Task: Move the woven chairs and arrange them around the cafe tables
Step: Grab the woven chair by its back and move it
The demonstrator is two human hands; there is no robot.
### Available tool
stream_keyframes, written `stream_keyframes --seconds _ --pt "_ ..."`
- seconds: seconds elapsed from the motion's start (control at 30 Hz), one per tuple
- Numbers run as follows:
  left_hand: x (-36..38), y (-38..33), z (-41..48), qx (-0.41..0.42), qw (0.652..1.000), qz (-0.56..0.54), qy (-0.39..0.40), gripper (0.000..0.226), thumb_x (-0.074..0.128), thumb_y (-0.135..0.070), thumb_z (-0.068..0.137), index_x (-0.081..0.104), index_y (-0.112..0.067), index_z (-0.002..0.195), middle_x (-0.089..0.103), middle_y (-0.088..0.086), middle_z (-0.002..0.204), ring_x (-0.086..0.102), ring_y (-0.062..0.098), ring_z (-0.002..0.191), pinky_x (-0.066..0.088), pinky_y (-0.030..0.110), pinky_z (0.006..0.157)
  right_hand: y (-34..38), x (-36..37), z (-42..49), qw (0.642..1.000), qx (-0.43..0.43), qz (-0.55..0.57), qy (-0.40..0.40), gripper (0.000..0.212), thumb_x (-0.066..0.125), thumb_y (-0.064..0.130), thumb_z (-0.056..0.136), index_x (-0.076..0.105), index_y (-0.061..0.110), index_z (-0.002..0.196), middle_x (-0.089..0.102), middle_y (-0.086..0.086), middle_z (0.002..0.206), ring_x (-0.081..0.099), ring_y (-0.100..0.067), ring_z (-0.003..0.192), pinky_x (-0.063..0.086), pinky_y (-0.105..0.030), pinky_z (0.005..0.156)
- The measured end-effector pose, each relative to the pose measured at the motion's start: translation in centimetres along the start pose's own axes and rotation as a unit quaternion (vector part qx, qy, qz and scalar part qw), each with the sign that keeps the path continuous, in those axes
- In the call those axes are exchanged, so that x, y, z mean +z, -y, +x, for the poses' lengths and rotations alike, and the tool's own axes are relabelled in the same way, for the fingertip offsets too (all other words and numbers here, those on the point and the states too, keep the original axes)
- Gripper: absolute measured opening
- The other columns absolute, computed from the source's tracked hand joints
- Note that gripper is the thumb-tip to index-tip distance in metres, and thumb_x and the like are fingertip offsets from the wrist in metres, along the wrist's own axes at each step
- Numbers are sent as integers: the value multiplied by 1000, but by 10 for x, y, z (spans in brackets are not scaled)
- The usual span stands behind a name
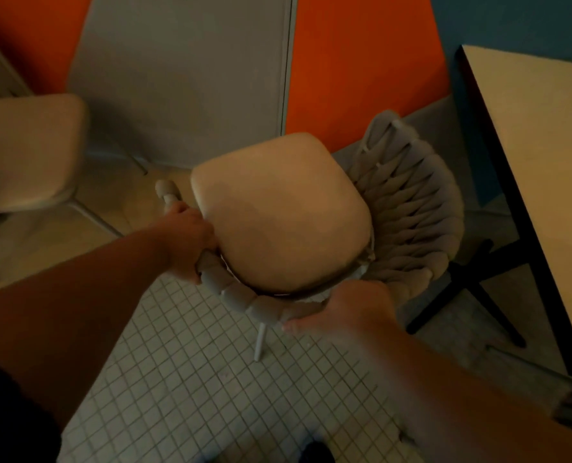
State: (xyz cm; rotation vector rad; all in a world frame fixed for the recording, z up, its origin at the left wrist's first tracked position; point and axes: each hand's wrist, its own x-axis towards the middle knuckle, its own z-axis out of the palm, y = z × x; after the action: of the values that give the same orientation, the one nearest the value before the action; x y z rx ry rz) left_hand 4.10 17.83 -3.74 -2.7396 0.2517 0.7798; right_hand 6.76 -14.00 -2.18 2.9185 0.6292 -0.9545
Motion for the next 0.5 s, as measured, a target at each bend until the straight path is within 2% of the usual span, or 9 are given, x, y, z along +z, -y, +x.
stream_keyframes --seconds 0.03,0.1,0.17,0.23,0.33,0.43,0.5 --pt "-2 8 1 -2 1000 6 2 65 46 -83 55 63 -59 114 61 -24 114 50 17 121 28 53 107 10 0 1 1000 4 3 -7 125 44 112 37 69 24 121 72 0 122 66 -23 118 51 -41 101" --pt "-5 21 3 -15 1000 14 2 69 47 -86 56 58 -63 121 58 -26 127 46 18 132 25 55 113 28 0 2 1000 9 12 -24 110 42 113 37 72 25 97 75 2 98 70 -22 102 53 -41 94" --pt "-7 33 0 -42 999 33 8 67 57 -84 63 57 -62 126 52 -24 138 39 22 141 24 54 118 47 -1 3 999 16 35 -15 99 44 112 41 70 24 79 72 2 79 70 -22 89 54 -42 91" --pt "-3 47 -4 -75 997 24 7 67 68 -78 69 54 -62 132 44 -21 148 30 24 149 24 55 120 70 -3 7 999 13 37 7 99 42 111 45 72 23 79 73 0 79 69 -24 91 51 -45 96" --pt "8 69 -6 -138 990 14 4 78 79 -71 66 48 -62 137 31 -19 160 16 26 154 29 59 118 101 -6 18 999 8 47 25 97 39 110 50 70 23 80 72 0 82 68 -26 102 47 -48 101" --pt "8 72 -11 -186 982 29 -2 70 75 -65 80 44 -56 142 25 -15 164 13 27 155 32 57 115 117 -8 23 998 2 53 47 93 39 109 55 66 22 73 67 1 69 64 -23 89 45 -46 98" --pt "10 68 -13 -205 978 37 -30 68 71 -55 89 40 -48 149 23 -9 167 16 27 156 33 55 115 118 -7 24 997 0 62 43 92 39 109 54 68 23 73 68 1 69 65 -23 88 47 -46 97"
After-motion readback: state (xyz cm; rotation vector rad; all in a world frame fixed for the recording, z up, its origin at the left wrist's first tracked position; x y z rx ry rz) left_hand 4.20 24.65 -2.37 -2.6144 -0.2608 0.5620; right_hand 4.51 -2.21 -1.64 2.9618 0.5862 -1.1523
